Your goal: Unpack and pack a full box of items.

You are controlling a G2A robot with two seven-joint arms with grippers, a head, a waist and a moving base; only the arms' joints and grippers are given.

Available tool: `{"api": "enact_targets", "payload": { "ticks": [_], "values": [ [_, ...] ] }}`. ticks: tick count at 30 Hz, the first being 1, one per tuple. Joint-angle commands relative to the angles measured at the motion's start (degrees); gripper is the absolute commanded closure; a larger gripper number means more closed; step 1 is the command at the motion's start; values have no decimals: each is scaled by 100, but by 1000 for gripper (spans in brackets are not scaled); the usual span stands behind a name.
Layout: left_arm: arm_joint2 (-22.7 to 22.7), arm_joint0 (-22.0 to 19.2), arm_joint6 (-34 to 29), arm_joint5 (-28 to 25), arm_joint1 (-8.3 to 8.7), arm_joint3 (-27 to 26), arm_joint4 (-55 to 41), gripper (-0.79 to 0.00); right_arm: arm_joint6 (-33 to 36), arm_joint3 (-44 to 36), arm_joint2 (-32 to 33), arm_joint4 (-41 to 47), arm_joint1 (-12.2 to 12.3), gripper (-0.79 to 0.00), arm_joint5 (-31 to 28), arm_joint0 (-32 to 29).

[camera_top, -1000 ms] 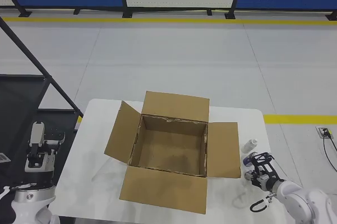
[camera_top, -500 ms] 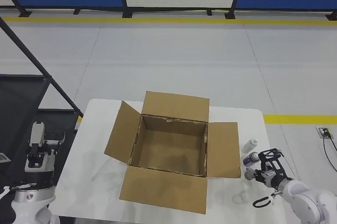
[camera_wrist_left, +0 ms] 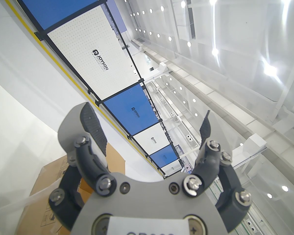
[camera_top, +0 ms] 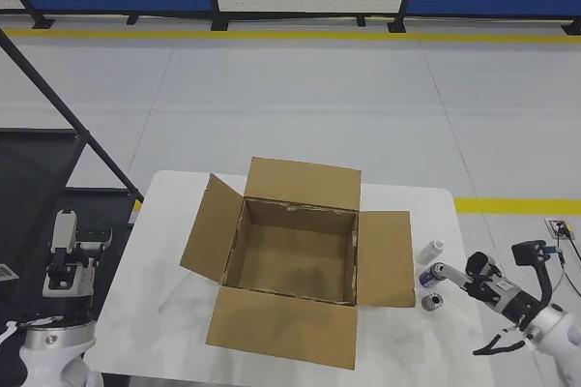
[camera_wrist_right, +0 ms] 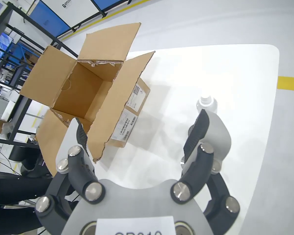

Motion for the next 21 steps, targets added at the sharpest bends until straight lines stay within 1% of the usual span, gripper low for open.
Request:
{"api": "enact_targets", "payload": {
  "ticks": [1,5,7,8,10,13,14,16,17,18,20,21],
  "values": [
    [0,0,0,0,0,0,0,-785,-3,-2,0,-98,0,-785,0,-1],
    [0,0,0,0,0,0,0,-785,-3,-2,0,-98,0,-785,0,-1],
    [0,0,0,0,0,0,0,-785,177,-98,-151,-24,7,-785,-129,21],
    [0,0,0,0,0,0,0,-785,339,-33,-221,207,18,-785,-132,117],
    [0,0,0,0,0,0,0,-785,854,198,-355,709,49,-785,123,437],
    [0,0,0,0,0,0,0,-785,1837,637,-639,1277,112,-785,496,1112],
    [0,0,0,0,0,0,0,-785,2089,825,-733,1413,129,-767,575,1334],
    [0,0,0,0,0,0,0,-785,2328,1184,-884,1652,150,-557,677,1718],
    [0,0,0,0,0,0,0,-785,2438,1370,-959,1767,157,-437,731,1879],
    [0,0,0,0,0,0,0,-785,2520,1530,-1028,1850,165,-376,776,2034],
    [0,0,0,0,0,0,0,-785,2694,1811,-1177,1933,181,-323,827,2292],
    [0,0,0,0,0,0,0,-785,2730,1922,-1250,1898,188,-314,872,2405]
  ]
}}
